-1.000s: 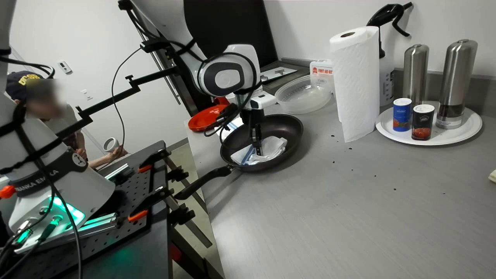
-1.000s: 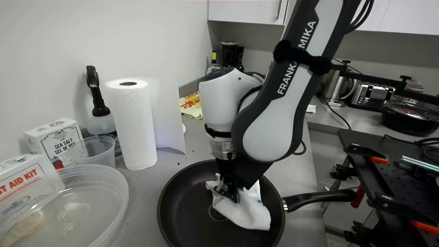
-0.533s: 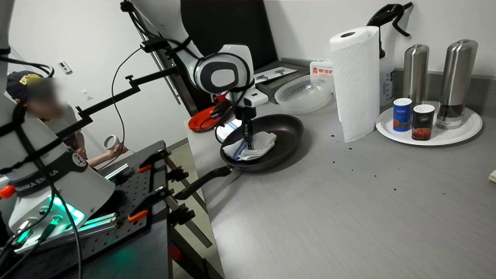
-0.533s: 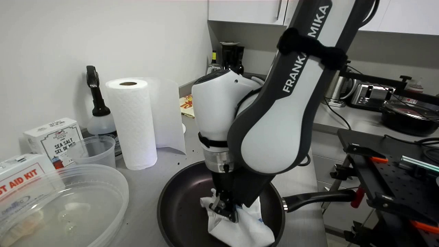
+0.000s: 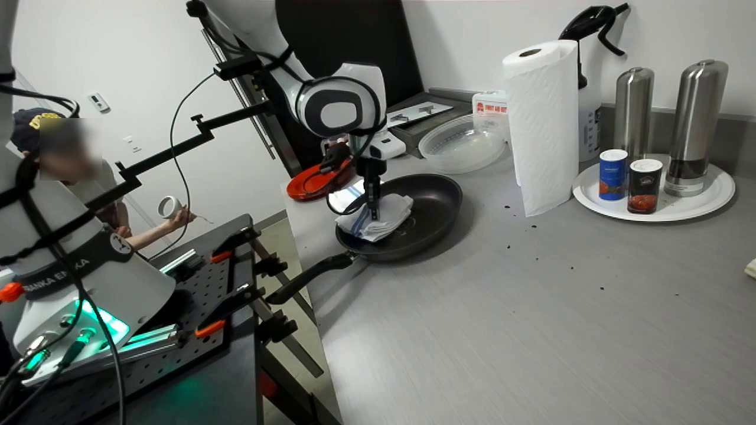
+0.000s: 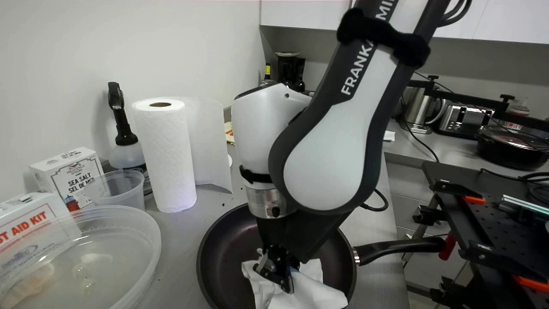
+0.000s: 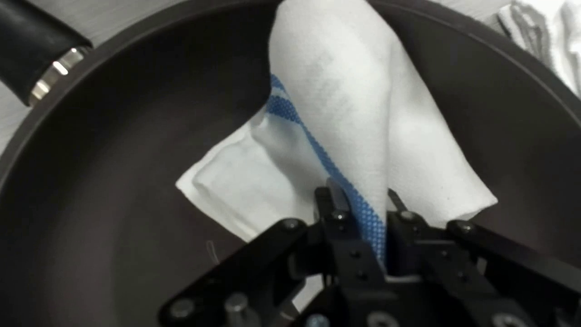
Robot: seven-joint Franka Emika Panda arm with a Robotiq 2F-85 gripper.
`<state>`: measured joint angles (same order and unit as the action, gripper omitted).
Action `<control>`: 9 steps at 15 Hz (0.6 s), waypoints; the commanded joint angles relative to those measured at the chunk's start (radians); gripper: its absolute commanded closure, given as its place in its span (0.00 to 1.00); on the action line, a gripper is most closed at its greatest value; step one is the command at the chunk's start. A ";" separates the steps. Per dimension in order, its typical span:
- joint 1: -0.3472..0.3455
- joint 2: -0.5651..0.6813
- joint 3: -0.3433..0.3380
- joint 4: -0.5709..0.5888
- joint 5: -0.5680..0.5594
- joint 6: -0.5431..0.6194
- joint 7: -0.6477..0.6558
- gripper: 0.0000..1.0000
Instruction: Use the right towel to wipe the pan
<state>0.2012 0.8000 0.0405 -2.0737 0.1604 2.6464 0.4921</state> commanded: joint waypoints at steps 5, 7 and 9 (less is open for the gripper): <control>-0.067 -0.053 0.088 0.025 0.114 -0.100 -0.078 0.96; -0.086 -0.063 0.105 0.031 0.143 -0.132 -0.097 0.96; -0.105 -0.073 0.119 0.038 0.172 -0.165 -0.115 0.96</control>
<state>0.1314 0.7511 0.1286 -2.0475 0.2733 2.5489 0.4272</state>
